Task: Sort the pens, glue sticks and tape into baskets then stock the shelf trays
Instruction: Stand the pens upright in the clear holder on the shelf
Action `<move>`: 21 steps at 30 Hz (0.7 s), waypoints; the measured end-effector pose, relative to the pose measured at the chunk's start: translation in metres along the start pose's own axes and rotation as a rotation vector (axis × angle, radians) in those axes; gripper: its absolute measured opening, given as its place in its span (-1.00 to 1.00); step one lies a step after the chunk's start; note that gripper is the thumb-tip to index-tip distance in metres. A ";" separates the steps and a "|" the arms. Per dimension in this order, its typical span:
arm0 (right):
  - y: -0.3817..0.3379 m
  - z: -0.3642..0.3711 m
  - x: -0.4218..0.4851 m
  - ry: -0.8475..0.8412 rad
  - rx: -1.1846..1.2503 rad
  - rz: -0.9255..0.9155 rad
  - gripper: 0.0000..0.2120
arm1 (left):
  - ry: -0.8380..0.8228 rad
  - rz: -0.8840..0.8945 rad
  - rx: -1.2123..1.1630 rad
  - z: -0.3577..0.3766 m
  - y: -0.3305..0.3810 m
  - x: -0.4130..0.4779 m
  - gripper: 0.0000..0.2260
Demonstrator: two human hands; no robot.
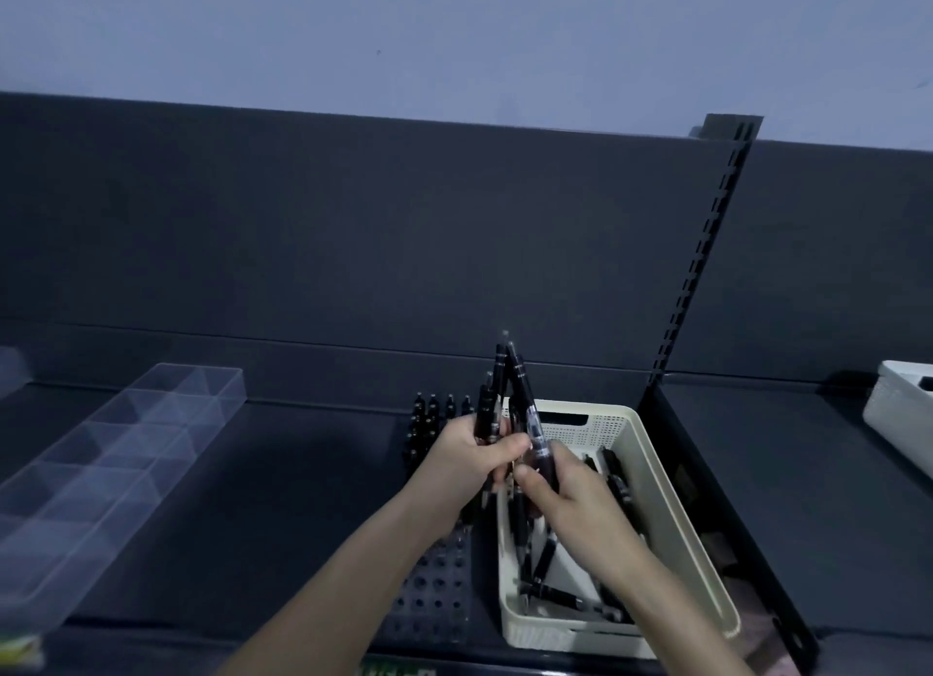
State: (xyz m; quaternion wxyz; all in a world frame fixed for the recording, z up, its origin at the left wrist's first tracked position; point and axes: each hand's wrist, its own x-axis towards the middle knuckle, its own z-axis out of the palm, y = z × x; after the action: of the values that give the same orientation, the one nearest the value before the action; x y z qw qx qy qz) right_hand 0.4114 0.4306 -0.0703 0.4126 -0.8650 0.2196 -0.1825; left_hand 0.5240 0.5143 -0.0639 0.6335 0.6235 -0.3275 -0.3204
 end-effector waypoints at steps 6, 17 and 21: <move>-0.022 0.025 0.003 0.110 -0.057 -0.142 -0.92 | 0.085 0.009 -0.028 -0.032 0.006 -0.015 -0.81; -0.048 0.047 0.014 -0.124 0.960 0.262 -0.72 | 0.225 -0.026 0.002 -0.091 -0.004 -0.040 -0.89; -0.043 0.051 0.013 -0.122 0.909 0.251 -0.77 | 0.241 -0.063 0.039 -0.103 -0.015 -0.047 -0.90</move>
State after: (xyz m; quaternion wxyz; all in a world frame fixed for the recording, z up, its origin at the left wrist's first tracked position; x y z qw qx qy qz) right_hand 0.4577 0.4804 -0.0645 0.7803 -0.5726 0.1958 -0.1578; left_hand 0.5805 0.6118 -0.0809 0.6455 0.6798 -0.2354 -0.2567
